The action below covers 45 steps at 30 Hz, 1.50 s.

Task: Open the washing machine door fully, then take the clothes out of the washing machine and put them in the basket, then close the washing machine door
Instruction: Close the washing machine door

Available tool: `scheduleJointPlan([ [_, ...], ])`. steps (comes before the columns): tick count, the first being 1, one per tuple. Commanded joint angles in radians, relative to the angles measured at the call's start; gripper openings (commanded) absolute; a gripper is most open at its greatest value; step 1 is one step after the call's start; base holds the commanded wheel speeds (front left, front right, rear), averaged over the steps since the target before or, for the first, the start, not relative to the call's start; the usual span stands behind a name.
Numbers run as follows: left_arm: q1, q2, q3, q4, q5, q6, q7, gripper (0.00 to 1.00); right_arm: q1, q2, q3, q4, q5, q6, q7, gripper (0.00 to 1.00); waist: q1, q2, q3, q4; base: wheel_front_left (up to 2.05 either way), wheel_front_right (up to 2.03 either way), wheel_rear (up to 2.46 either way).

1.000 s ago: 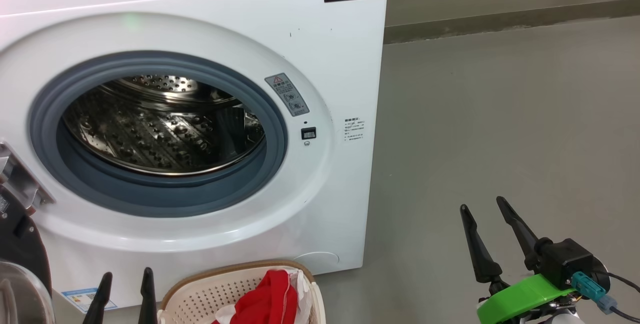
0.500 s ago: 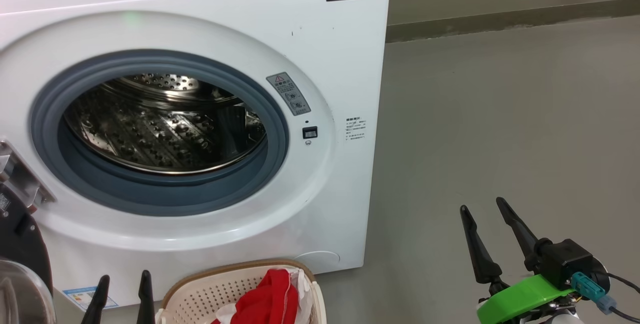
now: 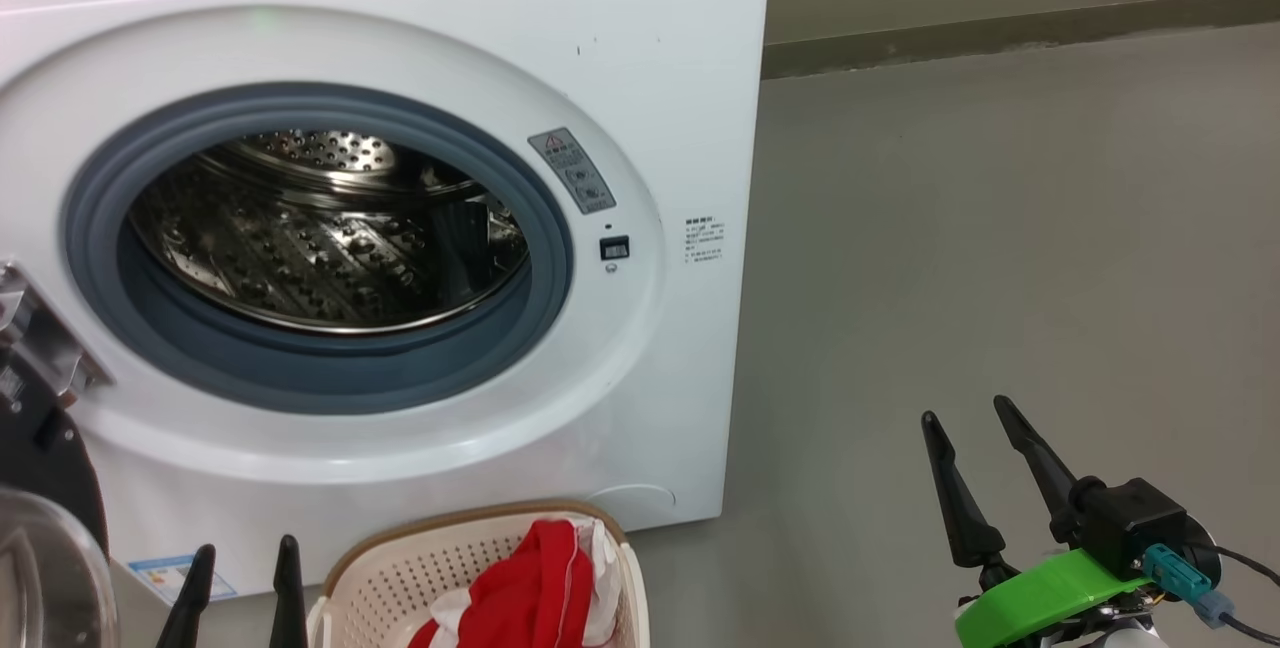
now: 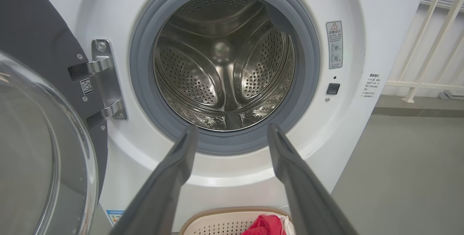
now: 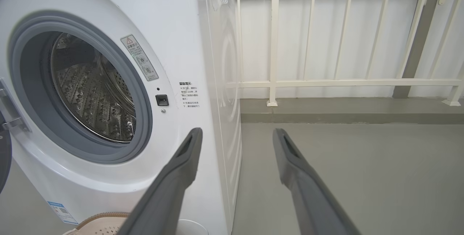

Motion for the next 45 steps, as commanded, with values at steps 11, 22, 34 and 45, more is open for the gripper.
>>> scheduleJointPlan([
  [11, -0.017, 0.027, 0.019, -0.029, -0.022, -0.001, -0.01, 1.0, -0.014, -0.003, 0.018, -0.02, 0.007, 0.007, -0.006, 1.0, 0.0, -0.0001, 0.0, 0.003, -1.85, 1.86, -0.01],
  [22, -0.011, 0.028, 0.015, -0.024, -0.026, 0.012, -0.011, 1.0, -0.01, -0.003, 0.019, -0.02, 0.005, 0.007, -0.006, 1.0, 0.0, -0.0001, -0.005, 0.008, -0.71, 0.71, 0.0],
  [34, -0.011, 0.033, 0.013, -0.02, -0.018, 0.026, -0.011, 1.0, -0.006, -0.003, 0.022, -0.019, 0.005, 0.007, -0.006, 1.0, 0.0, -0.0001, -0.012, 0.018, 0.0, 0.0, 0.0],
  [45, -0.019, 0.032, 0.008, -0.034, -0.005, 0.058, -0.009, 1.0, -0.003, -0.003, 0.033, -0.02, 0.01, 0.007, -0.006, 1.0, 0.0, -0.0001, -0.01, 0.1, 0.0, 0.0, 0.0],
])
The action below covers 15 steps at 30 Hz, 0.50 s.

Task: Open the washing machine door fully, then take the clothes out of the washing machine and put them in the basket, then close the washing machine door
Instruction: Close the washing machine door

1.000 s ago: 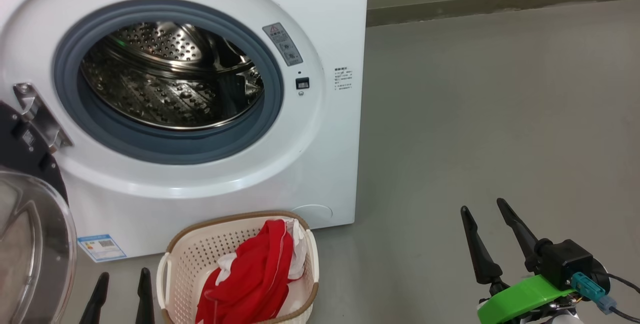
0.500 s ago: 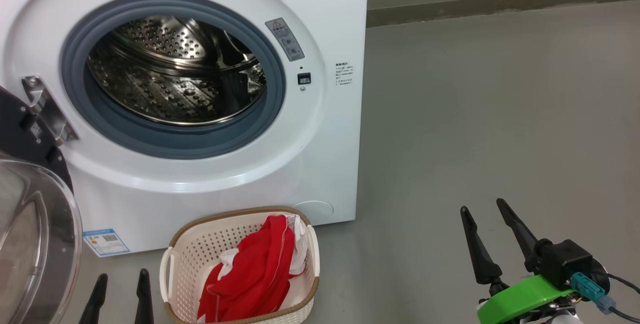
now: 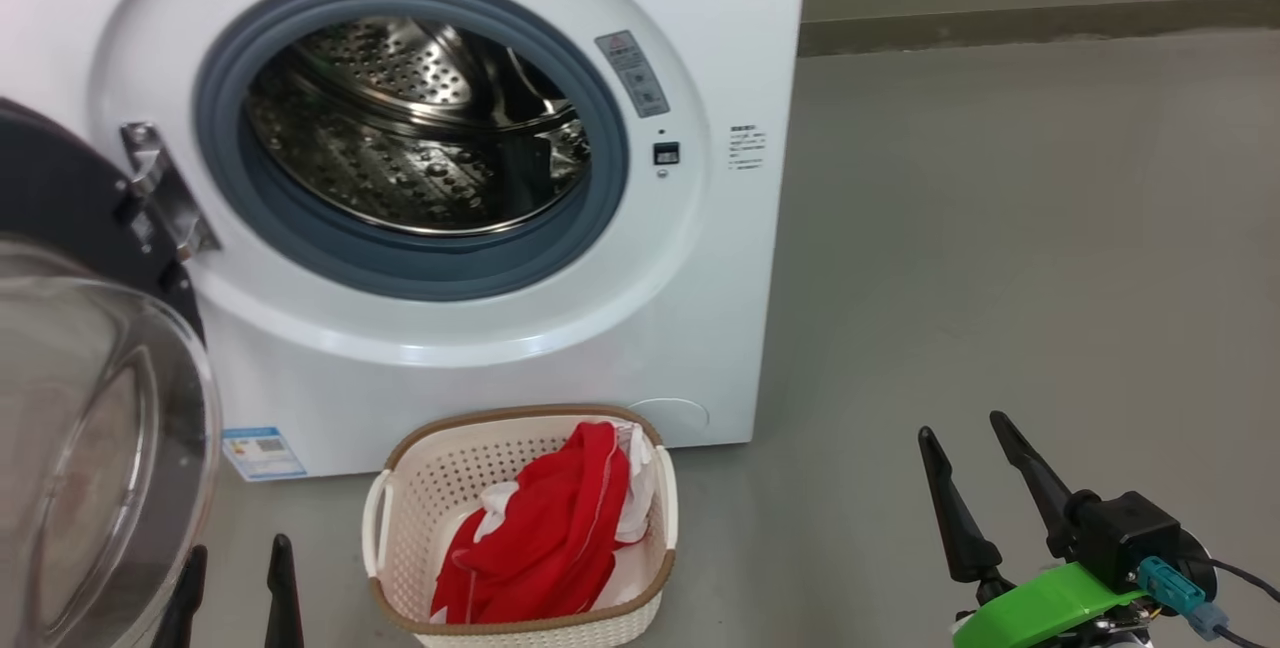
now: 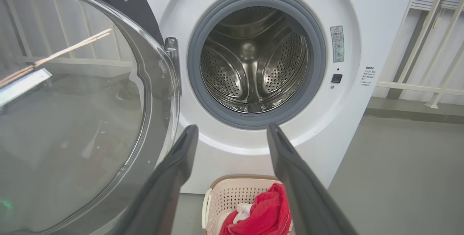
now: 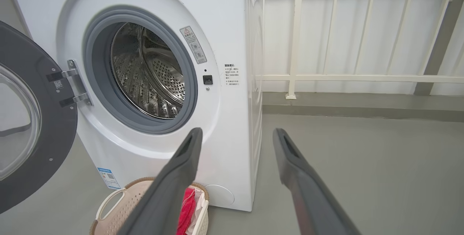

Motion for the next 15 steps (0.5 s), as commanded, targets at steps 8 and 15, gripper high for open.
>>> scheduleJointPlan([
  [8, -0.011, 0.011, 0.036, -0.064, 0.003, 0.035, 0.003, 1.0, -0.031, -0.004, 0.046, -0.024, 0.016, 0.007, -0.006, 1.0, 0.0, -0.0001, -0.005, 0.129, 0.0, 0.0, 0.0],
  [15, 0.003, 0.014, 0.039, -0.088, 0.006, 0.055, 0.012, 1.0, -0.049, -0.004, 0.066, -0.027, 0.03, 0.007, -0.006, 1.0, 0.0, -0.0001, -0.007, 0.21, 0.0, 0.0, 0.0],
])
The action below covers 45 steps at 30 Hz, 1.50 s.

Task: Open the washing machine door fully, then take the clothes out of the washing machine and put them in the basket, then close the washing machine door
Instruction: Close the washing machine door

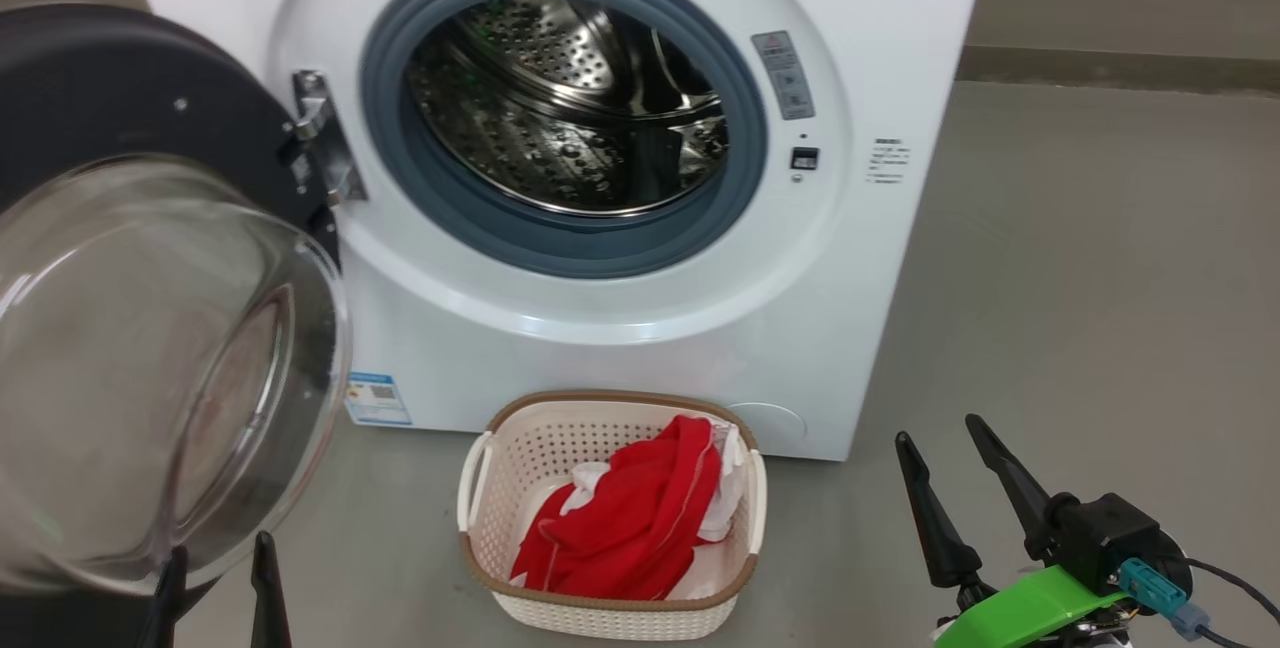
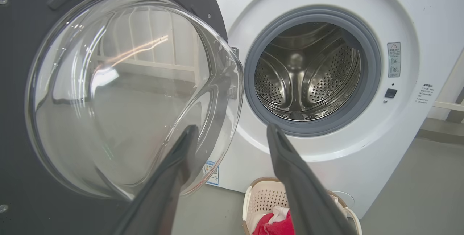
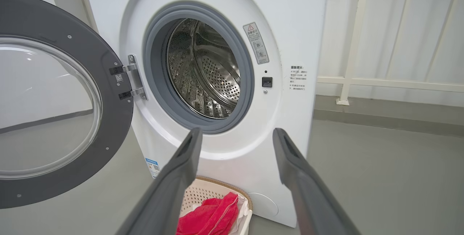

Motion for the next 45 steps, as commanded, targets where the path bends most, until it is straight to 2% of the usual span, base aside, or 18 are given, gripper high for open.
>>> scheduleJointPlan([
  [1, -0.019, 0.014, 0.035, -0.033, 0.005, 0.008, 0.002, 1.0, -0.048, -0.004, 0.031, -0.026, 0.014, 0.007, -0.006, 1.0, 0.0, 0.0, -0.002, 0.048, 0.0, 0.0, 0.0],
  [14, -0.015, 0.029, 0.033, -0.071, 0.003, 0.024, 0.026, 1.0, -0.053, -0.004, 0.053, -0.027, 0.045, 0.007, -0.006, 1.0, 0.0, 0.0, -0.003, 0.171, 0.0, 0.0, 0.0],
  [25, -0.009, 0.034, 0.028, -0.084, -0.002, 0.032, 0.039, 1.0, -0.048, -0.004, 0.059, -0.029, 0.06, 0.007, -0.006, 1.0, 0.0, 0.0, -0.005, 0.22, 0.0, 0.0, 0.0],
  [26, -0.011, 0.038, 0.028, -0.084, -0.002, 0.033, 0.043, 0.91, -0.048, -0.004, 0.061, -0.028, 0.062, 0.007, -0.006, 1.0, 0.0, 0.0, -0.005, 0.224, 0.0, 0.0, 0.0],
  [27, -0.011, 0.04, 0.028, -0.084, -0.001, 0.035, 0.044, 0.38, -0.049, -0.004, 0.062, -0.028, 0.063, 0.007, -0.006, 1.0, 0.0, 0.0, -0.005, 0.225, 0.0, 0.0, 0.0],
  [28, -0.012, 0.042, 0.03, -0.085, 0.003, 0.04, 0.043, 0.0, -0.05, -0.004, 0.063, -0.027, 0.064, 0.007, -0.006, 1.0, 0.0, 0.0, -0.005, 0.225, 0.0, 0.0, 0.0],
  [36, -0.103, 0.079, 0.086, -0.113, 0.003, 0.077, 0.017, 0.0, -0.053, -0.004, 0.065, -0.023, 0.057, 0.007, -0.006, 1.0, 0.0, 0.0, 0.003, 0.212, 0.0, 0.0, 0.0],
  [39, -0.175, 0.126, 0.118, -0.139, 0.0, 0.08, 0.022, 0.0, -0.052, -0.004, 0.062, -0.02, 0.05, 0.007, -0.006, 1.0, 0.0, 0.0, 0.005, 0.201, 0.0, 0.0, 0.0],
  [45, -0.35, 0.265, 0.221, -0.135, -0.031, 0.085, 0.08, 0.0, -0.051, -0.004, 0.058, -0.014, 0.034, 0.007, -0.006, 1.0, 0.0, 0.0, 0.006, 0.175, 0.0, 0.0, 0.0],
])
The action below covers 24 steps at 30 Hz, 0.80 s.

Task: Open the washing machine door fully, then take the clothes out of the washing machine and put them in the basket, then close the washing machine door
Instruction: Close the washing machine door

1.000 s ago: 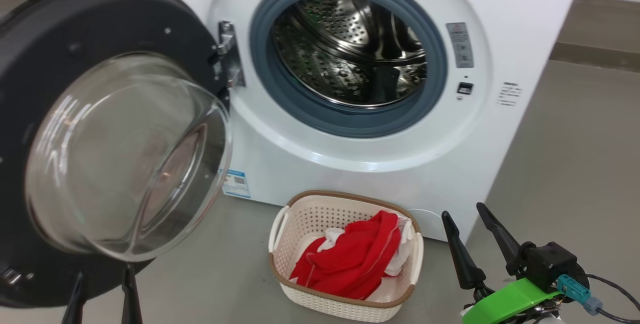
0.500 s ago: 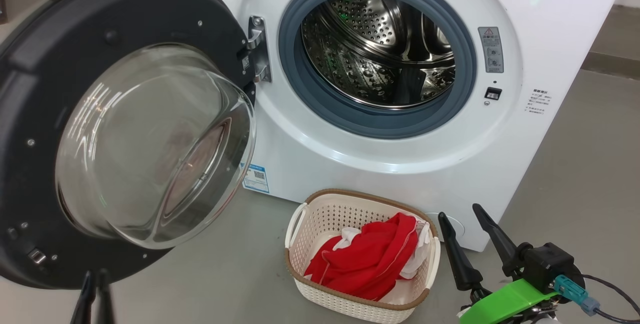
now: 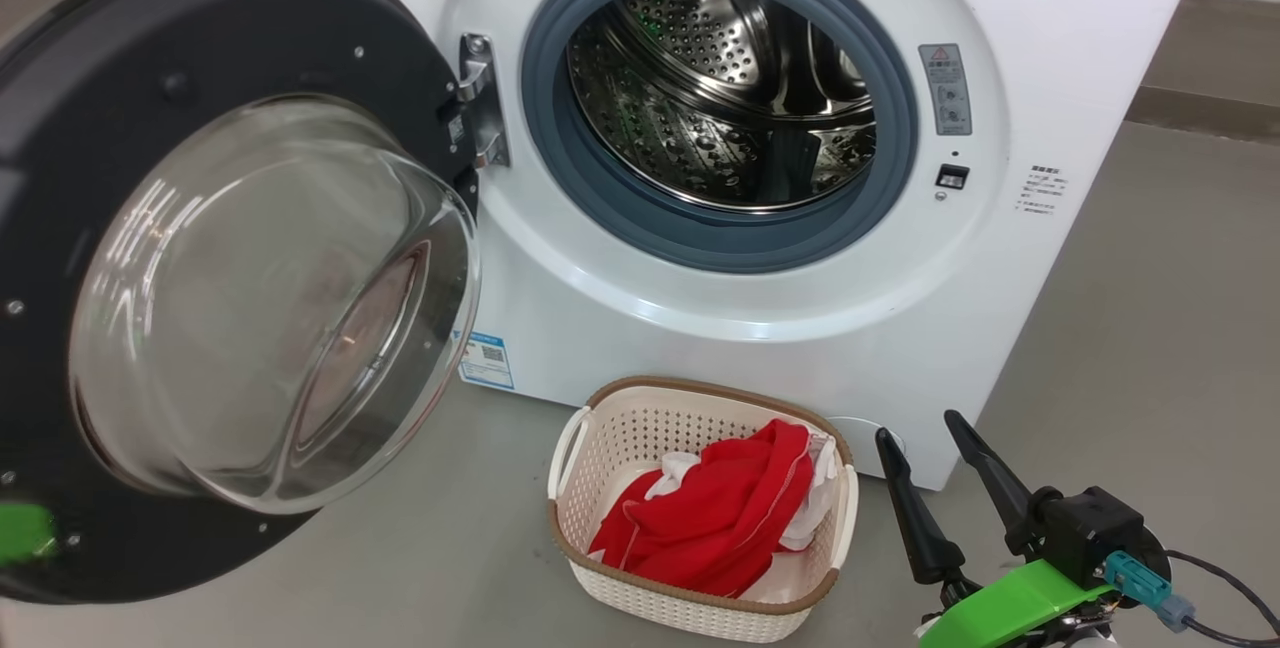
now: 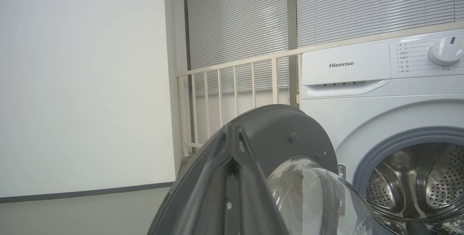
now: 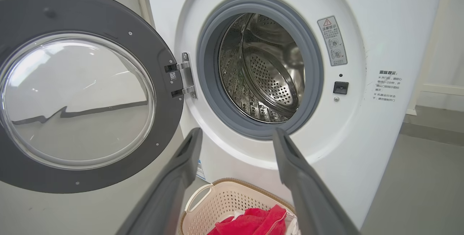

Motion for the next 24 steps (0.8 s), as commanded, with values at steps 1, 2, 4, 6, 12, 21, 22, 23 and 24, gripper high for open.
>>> scheduleJointPlan([
  [1, -0.086, 0.08, 0.07, 0.002, -0.021, -0.006, 0.016, 0.0, -0.032, -0.004, 0.017, -0.018, -0.007, 0.007, -0.006, 1.0, 0.0, 0.0, 0.0, -0.012, 0.0, 0.0, 0.0],
  [2, -0.119, 0.106, 0.091, 0.03, -0.042, -0.014, 0.028, 0.0, -0.032, -0.004, 0.016, -0.017, -0.01, 0.007, -0.006, 1.0, 0.0, 0.0, 0.0, -0.016, 0.0, 0.0, 0.0],
  [4, -0.178, 0.155, 0.123, 0.086, -0.071, -0.021, 0.06, 0.0, -0.033, -0.004, 0.015, -0.015, -0.012, 0.007, -0.006, 1.0, 0.0, 0.0, -0.001, -0.024, 0.0, 0.0, 0.0],
  [6, -0.234, 0.176, 0.161, 0.154, -0.126, -0.02, 0.1, 0.0, -0.033, -0.004, 0.014, -0.013, -0.014, 0.007, -0.006, 1.0, 0.0, 0.0, -0.002, -0.032, 0.0, 0.0, 0.0],
  [12, -0.411, 0.184, 0.294, 0.464, -0.393, -0.018, 0.298, 0.0, -0.034, -0.004, 0.019, -0.009, -0.017, 0.007, -0.006, 1.0, 0.0, 0.0, 0.0, -0.054, 0.0, 0.0, 0.0],
  [21, -0.559, 0.227, 0.362, 0.756, -0.593, 0.017, 0.59, 0.0, -0.032, -0.004, 0.02, -0.016, -0.022, 0.007, -0.006, 1.0, 0.0, 0.0, 0.009, -0.083, 0.0, 0.0, 0.0],
  [22, -0.564, 0.233, 0.351, 0.779, -0.594, 0.023, 0.624, 0.0, -0.029, -0.004, 0.02, -0.015, -0.024, 0.007, -0.006, 1.0, 0.0, 0.0, 0.01, -0.084, 0.0, 0.0, 0.0],
  [23, -0.57, 0.237, 0.343, 0.797, -0.598, 0.027, 0.654, 0.0, -0.027, -0.004, 0.019, -0.015, -0.025, 0.007, -0.006, 1.0, 0.0, 0.0, 0.011, -0.086, 0.0, 0.0, 0.0],
  [24, -0.575, 0.241, 0.336, 0.813, -0.601, 0.03, 0.68, 0.0, -0.026, -0.004, 0.02, -0.015, -0.026, 0.007, -0.006, 1.0, 0.0, 0.0, 0.011, -0.088, 0.0, 0.0, 0.0],
])
